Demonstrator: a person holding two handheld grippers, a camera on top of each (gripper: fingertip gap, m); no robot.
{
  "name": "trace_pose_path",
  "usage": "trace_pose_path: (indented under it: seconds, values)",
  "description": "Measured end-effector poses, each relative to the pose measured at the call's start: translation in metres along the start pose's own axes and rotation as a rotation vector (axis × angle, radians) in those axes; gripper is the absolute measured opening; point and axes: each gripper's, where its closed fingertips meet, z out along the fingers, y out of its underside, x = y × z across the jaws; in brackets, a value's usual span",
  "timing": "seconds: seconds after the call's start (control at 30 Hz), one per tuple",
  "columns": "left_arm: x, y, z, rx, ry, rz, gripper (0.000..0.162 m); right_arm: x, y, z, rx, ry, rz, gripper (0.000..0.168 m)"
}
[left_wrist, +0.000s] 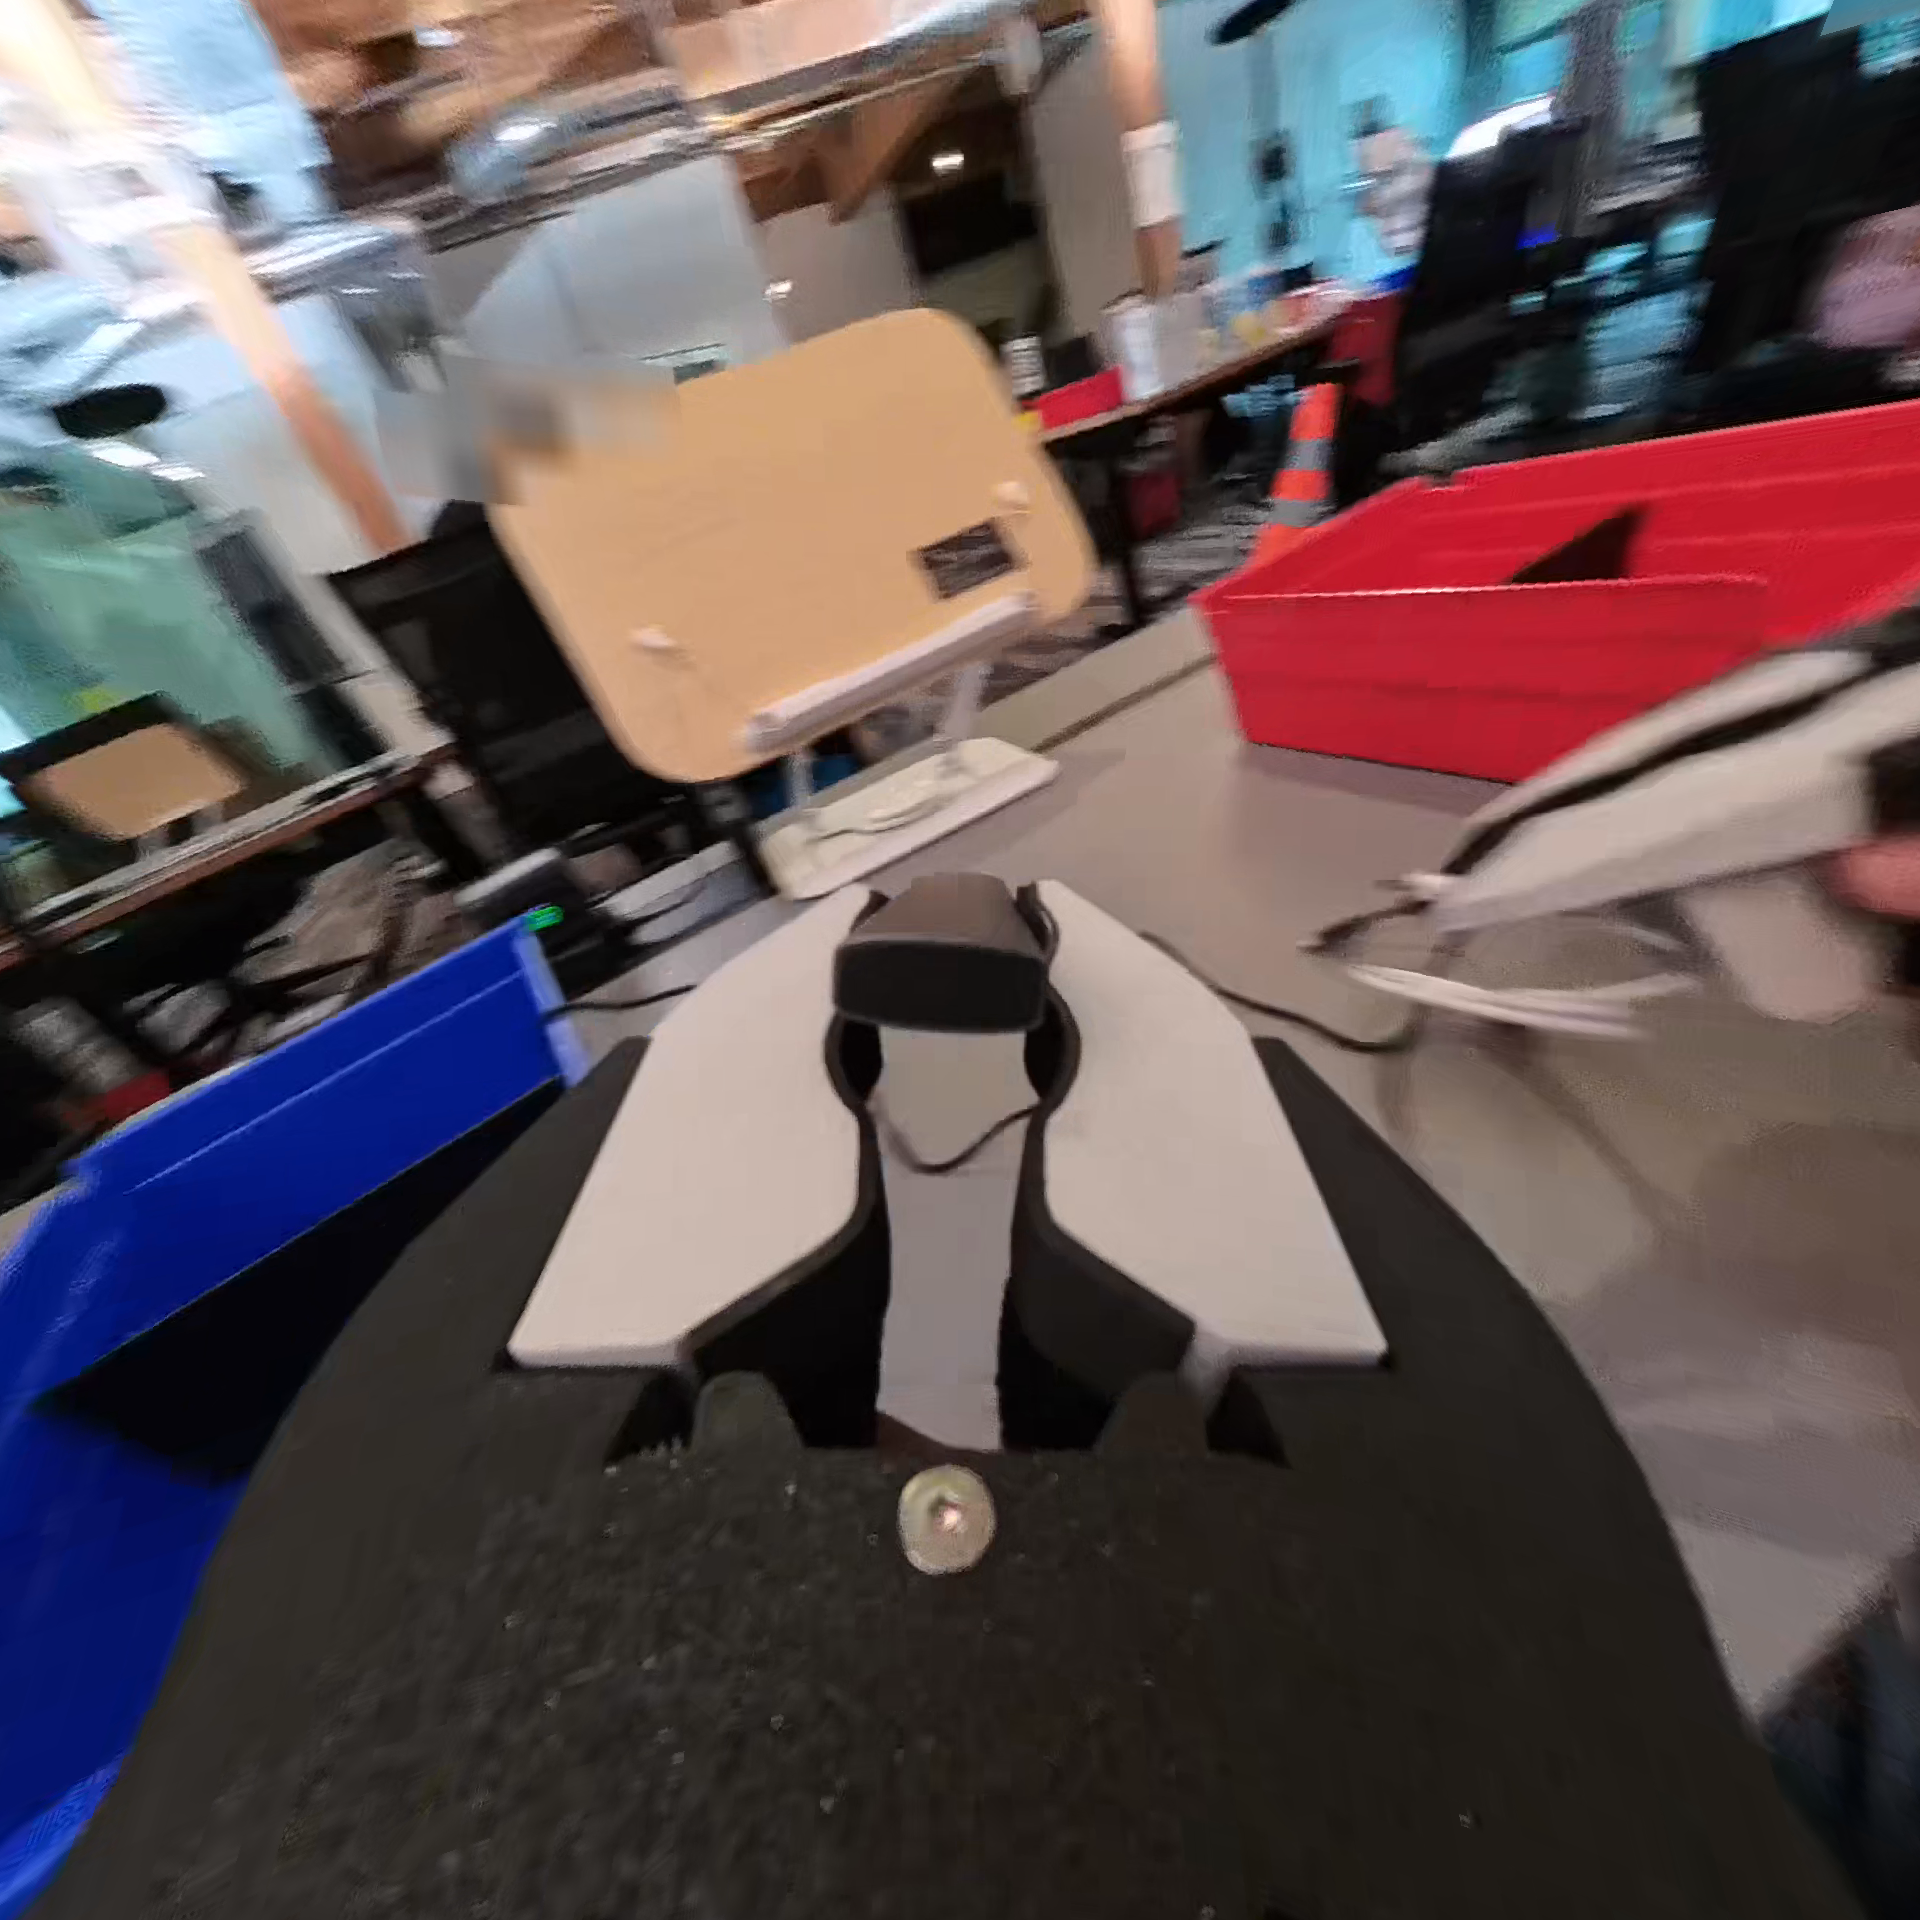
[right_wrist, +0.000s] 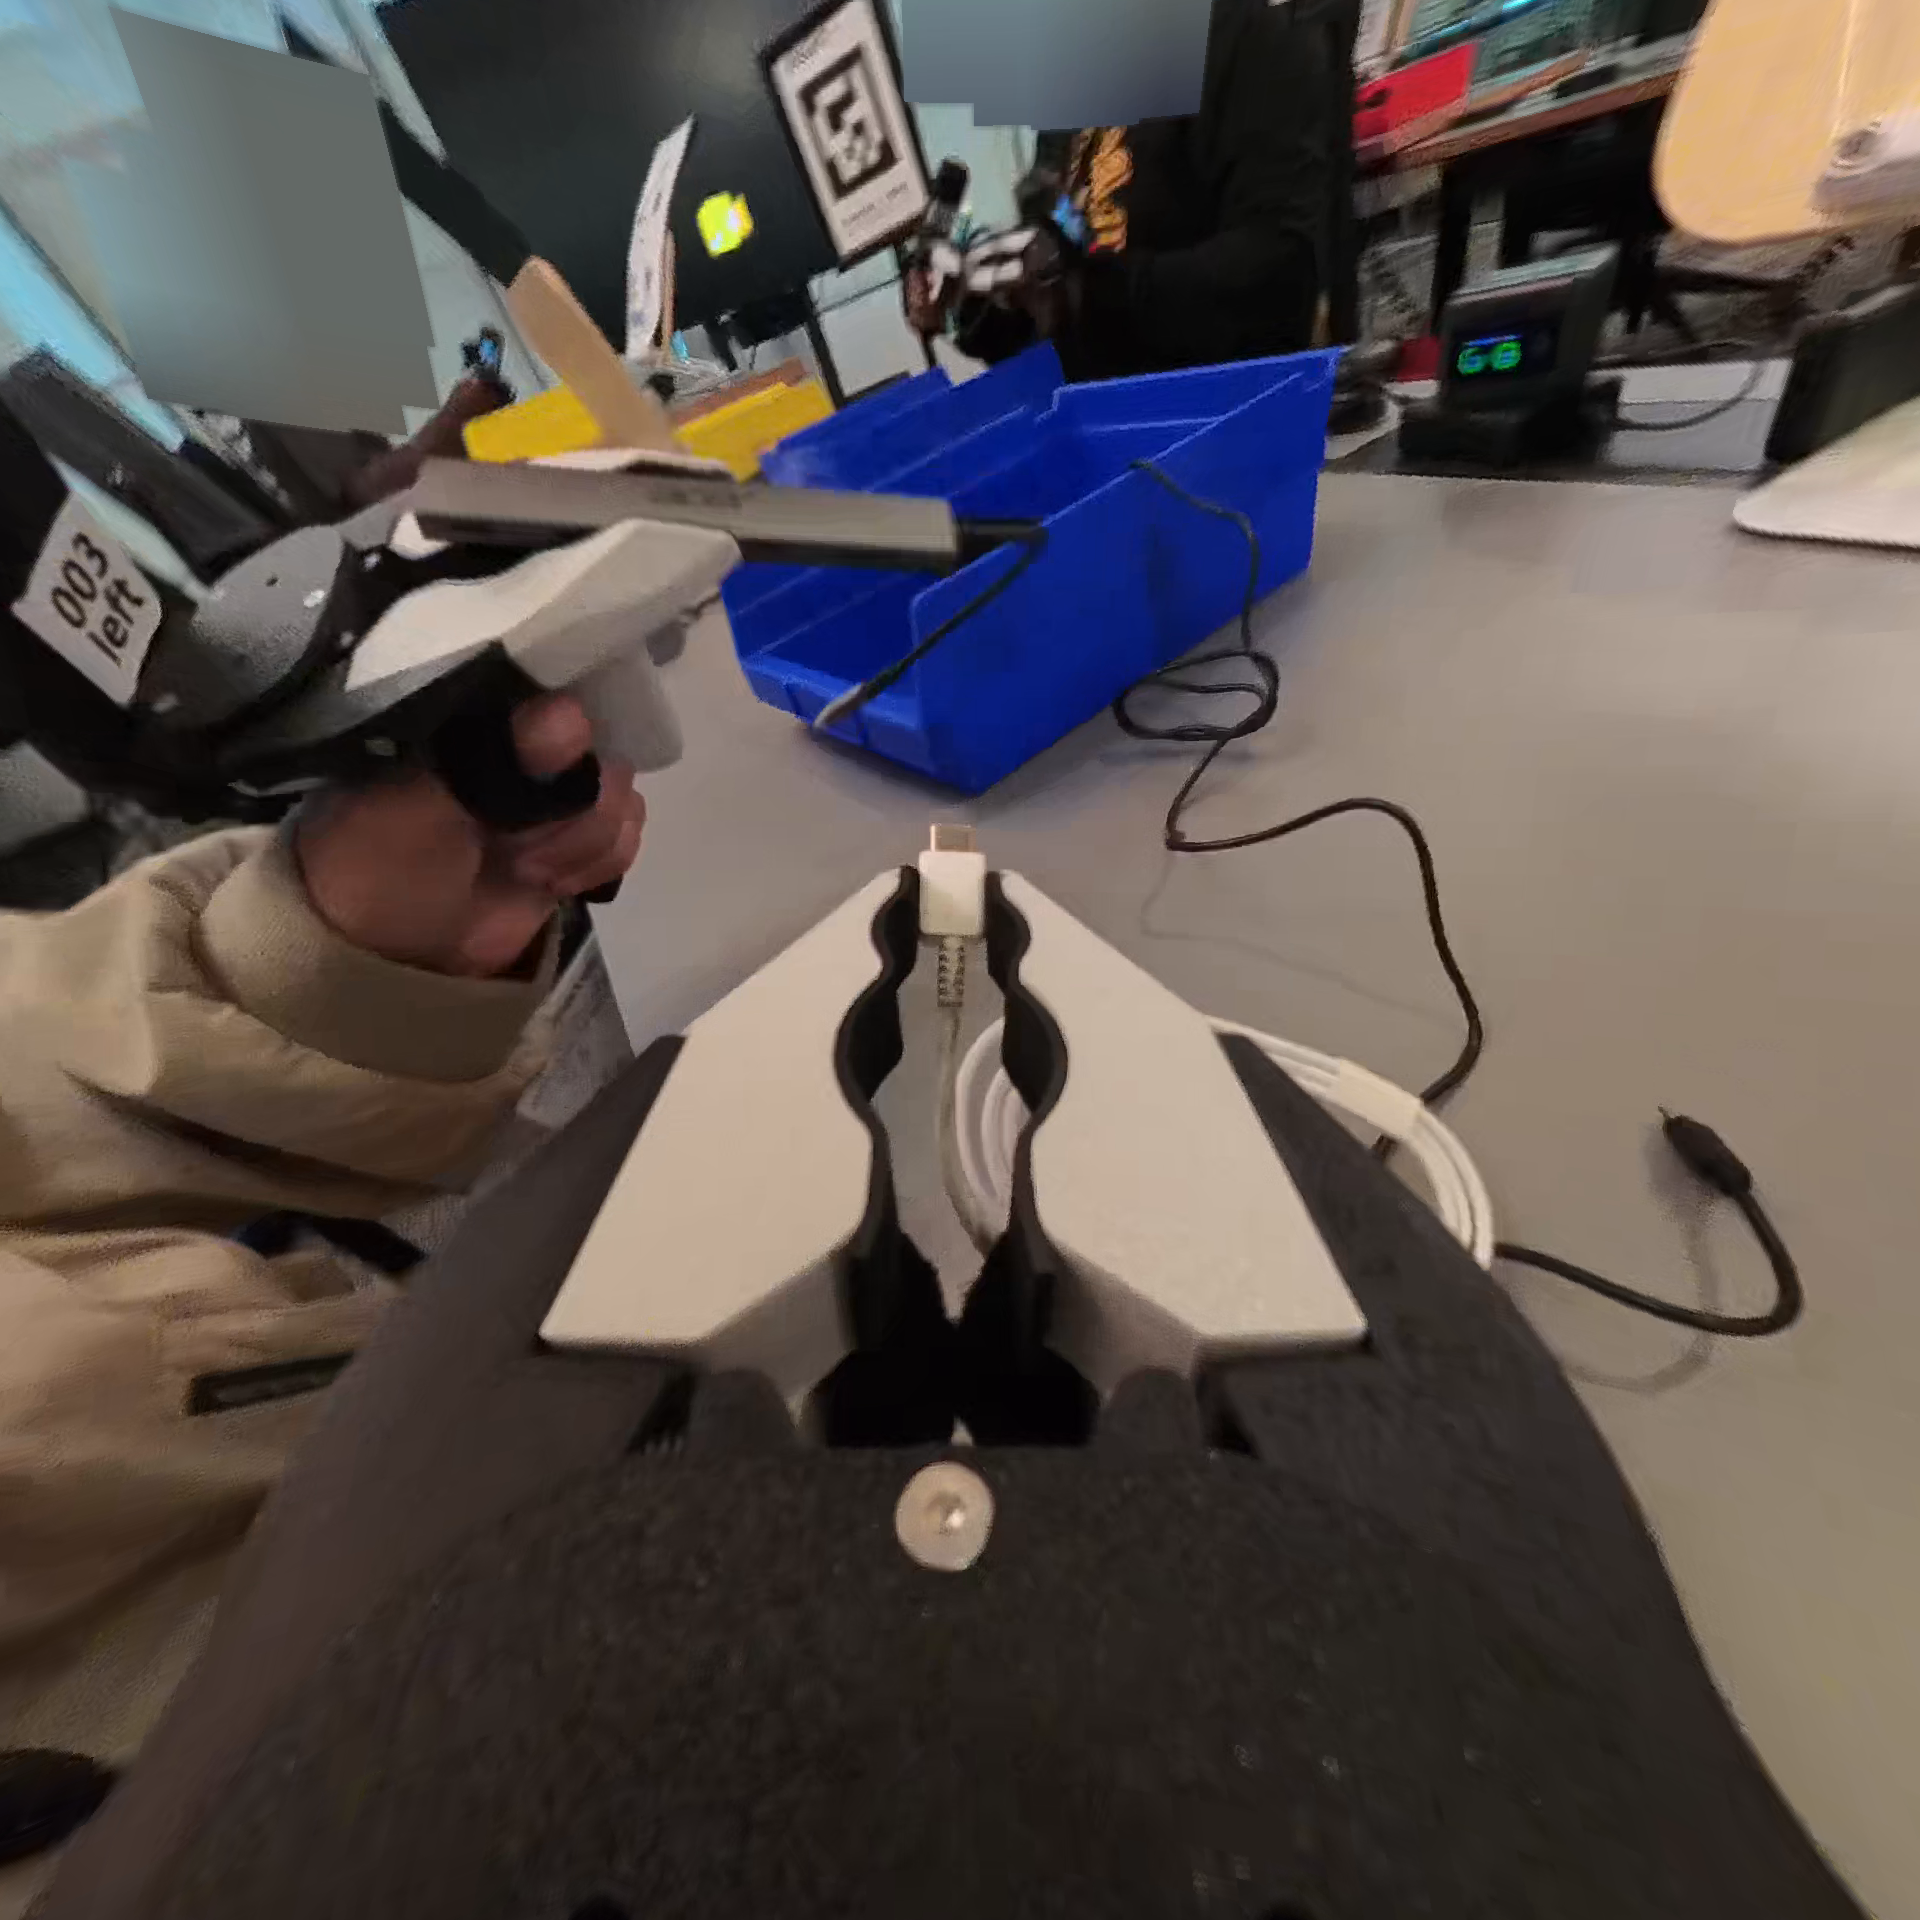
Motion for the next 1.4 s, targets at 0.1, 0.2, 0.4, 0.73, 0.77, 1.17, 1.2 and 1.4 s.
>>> trace_pose_path:
  seconds: [0.1, 0.2, 0.4, 0.73, 0.77, 1.17, 1.2, 1.4]
  values:
    - [0.040, 0.005, 0.002, 0.022, 0.171, 0.020, 0.024, -0.008, 0.030, 0.008, -0.174, -0.095, 0.020, 0.011]
    - [0.046, 0.022, 0.007, -0.040, 0.191, 0.002, 0.024, -0.020, 0.064, 0.011, -0.322, -0.149, 0.065, 0.011]
    - [0.033, 0.044, 0.015, -0.123, 0.180, -0.083, 0.024, -0.037, 0.085, 0.006, -0.451, -0.269, 0.048, 0.034]
    - [0.044, 0.046, 0.015, -0.133, 0.205, 0.020, 0.024, 0.083, 0.081, -0.025, -0.506, 0.188, -0.111, 0.038]
    - [0.046, 0.046, 0.015, -0.132, 0.209, 0.036, 0.024, 0.086, 0.084, -0.023, -0.515, 0.207, -0.121, 0.037]
    - [0.049, 0.053, 0.017, -0.167, 0.222, 0.016, 0.023, 0.088, 0.079, -0.023, -0.551, 0.247, -0.258, 0.004]
    - [0.049, 0.053, 0.017, -0.166, 0.222, 0.011, 0.024, 0.084, 0.071, -0.024, -0.516, 0.233, -0.254, 0.003]
    - [0.050, 0.053, 0.016, -0.167, 0.225, 0.014, 0.024, 0.057, 0.003, -0.041, -0.253, 0.151, -0.204, 0.002]
